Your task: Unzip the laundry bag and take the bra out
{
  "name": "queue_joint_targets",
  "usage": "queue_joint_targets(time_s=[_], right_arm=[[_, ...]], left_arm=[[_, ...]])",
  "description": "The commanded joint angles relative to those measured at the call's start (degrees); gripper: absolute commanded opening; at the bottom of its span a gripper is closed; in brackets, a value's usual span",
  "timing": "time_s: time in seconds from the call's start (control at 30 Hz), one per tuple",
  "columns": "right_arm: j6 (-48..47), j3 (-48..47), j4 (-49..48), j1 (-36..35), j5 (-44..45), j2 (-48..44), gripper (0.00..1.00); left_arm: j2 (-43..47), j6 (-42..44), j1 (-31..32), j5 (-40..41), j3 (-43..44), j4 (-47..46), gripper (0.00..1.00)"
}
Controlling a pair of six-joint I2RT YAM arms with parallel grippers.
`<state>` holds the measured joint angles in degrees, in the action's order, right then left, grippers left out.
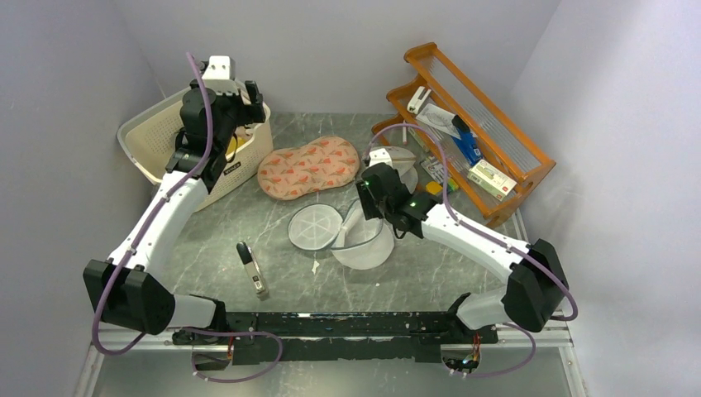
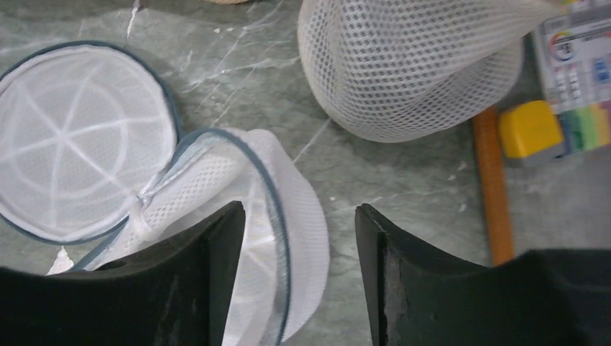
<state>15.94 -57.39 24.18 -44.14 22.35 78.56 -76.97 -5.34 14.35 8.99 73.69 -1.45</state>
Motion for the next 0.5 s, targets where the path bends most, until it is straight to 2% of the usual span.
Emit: queue_joint_targets(time_s=[0.0,0.23,0.47], right_arm=[[-0.48,-4.47,6.07,-2.66,7.38,-1.23,0.61],[1.22,-11.2,5.74,-10.94,7.56,3.25,0.73],[6.27,-13.43,-7.25,-15.67,-7.2,13.63,0.74]], left_arm=[[2.02,0.79,0.28,1.16,-0.06,-1.97,0.94],[3.15,2.21,-0.08,3.16,-0.98,-2.86,0.95],[3.79,3.08,-1.17,5.53,-1.76,-3.75,0.99]])
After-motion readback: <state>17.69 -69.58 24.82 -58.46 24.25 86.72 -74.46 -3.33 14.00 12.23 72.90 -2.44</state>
